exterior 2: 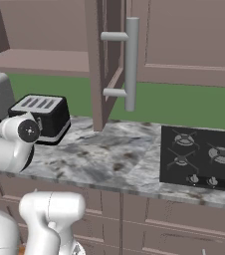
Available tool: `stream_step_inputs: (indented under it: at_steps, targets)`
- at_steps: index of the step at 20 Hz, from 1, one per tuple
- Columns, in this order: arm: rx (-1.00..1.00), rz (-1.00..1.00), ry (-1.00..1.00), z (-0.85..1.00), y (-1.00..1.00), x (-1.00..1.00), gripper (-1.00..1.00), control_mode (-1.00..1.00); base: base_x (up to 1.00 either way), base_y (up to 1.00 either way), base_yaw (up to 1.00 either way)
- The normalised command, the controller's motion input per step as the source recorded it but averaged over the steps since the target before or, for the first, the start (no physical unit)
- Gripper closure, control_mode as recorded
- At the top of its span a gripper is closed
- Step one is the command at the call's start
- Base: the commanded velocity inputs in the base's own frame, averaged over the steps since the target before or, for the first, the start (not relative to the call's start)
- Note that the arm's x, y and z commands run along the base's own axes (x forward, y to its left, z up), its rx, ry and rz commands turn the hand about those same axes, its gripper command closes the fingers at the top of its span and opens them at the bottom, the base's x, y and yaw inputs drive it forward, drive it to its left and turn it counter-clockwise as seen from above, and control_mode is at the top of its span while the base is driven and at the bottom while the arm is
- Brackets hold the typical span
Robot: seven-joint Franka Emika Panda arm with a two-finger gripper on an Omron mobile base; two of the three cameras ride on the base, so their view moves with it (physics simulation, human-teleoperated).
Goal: Open the cabinet, pick the kettle from the cabinet, and place it in the sink.
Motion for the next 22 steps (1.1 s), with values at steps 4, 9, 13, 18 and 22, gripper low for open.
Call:
stream_step_inputs:
  at_steps: [4,9,13,18,22]
  targets:
    - [0.0,0.0,0.0,0.0,0.0,0.0,1.0,-1.0,0.0,0.0,0.0]
    - [0.0,0.0,0.0,0.0,0.0,0.0,1.0,-1.0,0.0,0.0,0.0]
    - [0.0,0.0,0.0,0.0,0.0,0.0,1.0,-1.0,0.0,0.0,0.0]
    - [0.0,0.0,0.0,0.0,0.0,0.0,1.0,-1.0,0.0,0.0,0.0]
    - [0.0,0.0,0.0,0.0,0.0,0.0,1.0,-1.0,0.0,0.0,0.0]
